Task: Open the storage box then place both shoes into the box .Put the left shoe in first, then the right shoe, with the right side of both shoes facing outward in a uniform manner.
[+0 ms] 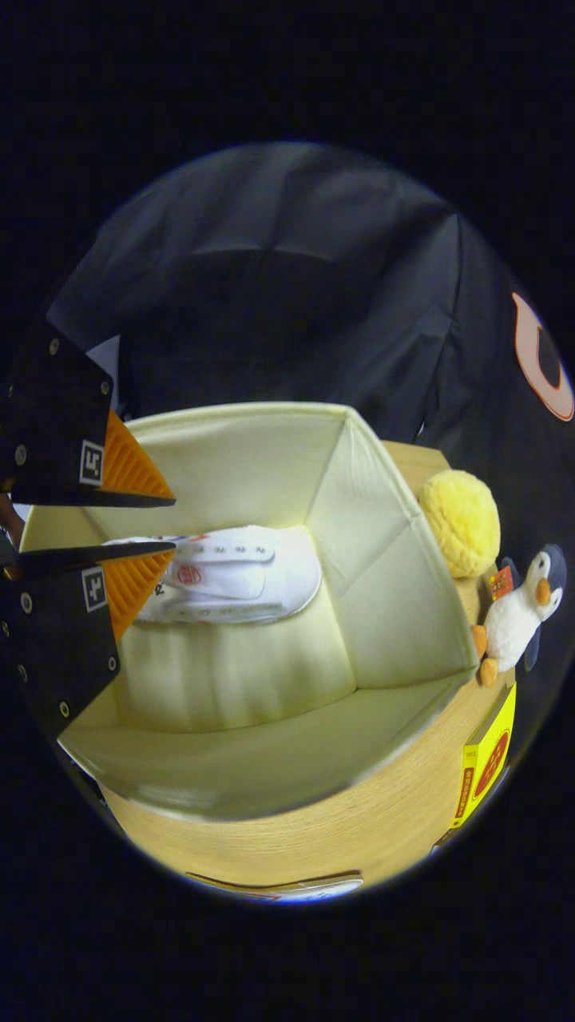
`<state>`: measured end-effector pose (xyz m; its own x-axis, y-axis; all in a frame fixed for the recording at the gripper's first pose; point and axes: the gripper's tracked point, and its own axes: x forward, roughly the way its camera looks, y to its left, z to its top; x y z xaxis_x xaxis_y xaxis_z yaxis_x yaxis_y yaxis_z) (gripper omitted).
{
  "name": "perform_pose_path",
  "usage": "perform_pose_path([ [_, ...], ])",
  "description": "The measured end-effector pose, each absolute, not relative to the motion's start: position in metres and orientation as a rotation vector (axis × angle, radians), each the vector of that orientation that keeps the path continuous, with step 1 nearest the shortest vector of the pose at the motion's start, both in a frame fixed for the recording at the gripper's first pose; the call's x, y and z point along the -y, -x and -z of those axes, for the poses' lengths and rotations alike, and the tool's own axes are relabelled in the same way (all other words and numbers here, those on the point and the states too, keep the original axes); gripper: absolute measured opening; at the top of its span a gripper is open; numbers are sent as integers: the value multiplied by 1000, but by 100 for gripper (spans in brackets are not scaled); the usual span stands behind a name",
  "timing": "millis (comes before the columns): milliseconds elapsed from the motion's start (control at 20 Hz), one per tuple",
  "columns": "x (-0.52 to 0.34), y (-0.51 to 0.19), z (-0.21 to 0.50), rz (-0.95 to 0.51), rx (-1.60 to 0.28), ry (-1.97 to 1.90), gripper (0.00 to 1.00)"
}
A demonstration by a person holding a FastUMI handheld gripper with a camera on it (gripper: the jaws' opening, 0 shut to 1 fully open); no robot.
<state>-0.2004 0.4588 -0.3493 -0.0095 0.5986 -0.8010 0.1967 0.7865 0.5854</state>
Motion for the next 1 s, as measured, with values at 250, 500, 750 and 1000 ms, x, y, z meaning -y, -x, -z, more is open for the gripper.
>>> perform_pose_path([
  [250, -407, 182, 308, -419, -1432, -652, 52],
  [500, -325, 171, 296, -405, -1289, -588, 75],
  [750, -226, 185, 311, -312, -1238, -522, 97],
  [1000, -120, 213, 348, -154, -1258, -398, 97],
])
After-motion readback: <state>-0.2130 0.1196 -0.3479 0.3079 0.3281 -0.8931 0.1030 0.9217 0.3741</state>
